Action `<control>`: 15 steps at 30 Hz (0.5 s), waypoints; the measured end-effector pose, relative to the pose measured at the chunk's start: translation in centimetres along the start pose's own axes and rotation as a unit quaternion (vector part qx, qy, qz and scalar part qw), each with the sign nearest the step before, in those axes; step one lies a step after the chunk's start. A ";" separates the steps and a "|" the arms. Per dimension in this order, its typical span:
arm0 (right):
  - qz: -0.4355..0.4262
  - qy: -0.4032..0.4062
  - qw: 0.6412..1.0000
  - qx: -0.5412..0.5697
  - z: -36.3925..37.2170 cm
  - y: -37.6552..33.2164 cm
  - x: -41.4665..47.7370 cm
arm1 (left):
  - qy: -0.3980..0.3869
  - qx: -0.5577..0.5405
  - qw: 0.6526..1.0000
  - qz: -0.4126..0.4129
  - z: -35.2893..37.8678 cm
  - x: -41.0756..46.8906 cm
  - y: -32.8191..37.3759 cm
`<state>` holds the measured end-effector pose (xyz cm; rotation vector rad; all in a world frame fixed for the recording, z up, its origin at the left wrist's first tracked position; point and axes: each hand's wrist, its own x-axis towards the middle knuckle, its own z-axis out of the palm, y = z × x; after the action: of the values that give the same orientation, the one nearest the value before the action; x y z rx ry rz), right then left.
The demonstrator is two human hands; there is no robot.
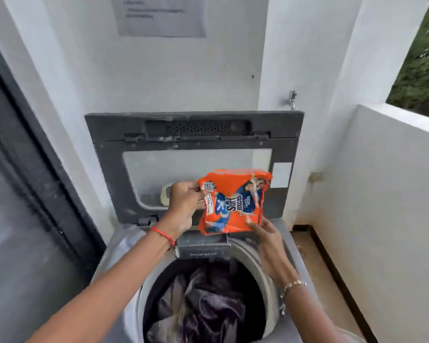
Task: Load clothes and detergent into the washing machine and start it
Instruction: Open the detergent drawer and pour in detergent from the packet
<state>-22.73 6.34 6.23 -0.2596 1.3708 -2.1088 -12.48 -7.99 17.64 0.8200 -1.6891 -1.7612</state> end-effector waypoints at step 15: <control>0.066 -0.010 0.997 -0.027 3.7 1.5 2.8 | 0.021 -0.086 0.988 -0.130 -2.4 2.6 -6.4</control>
<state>-22.70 1.52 6.13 -0.2061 1.3958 -1.9584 -12.28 -11.16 11.06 1.0270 -1.4298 -2.0155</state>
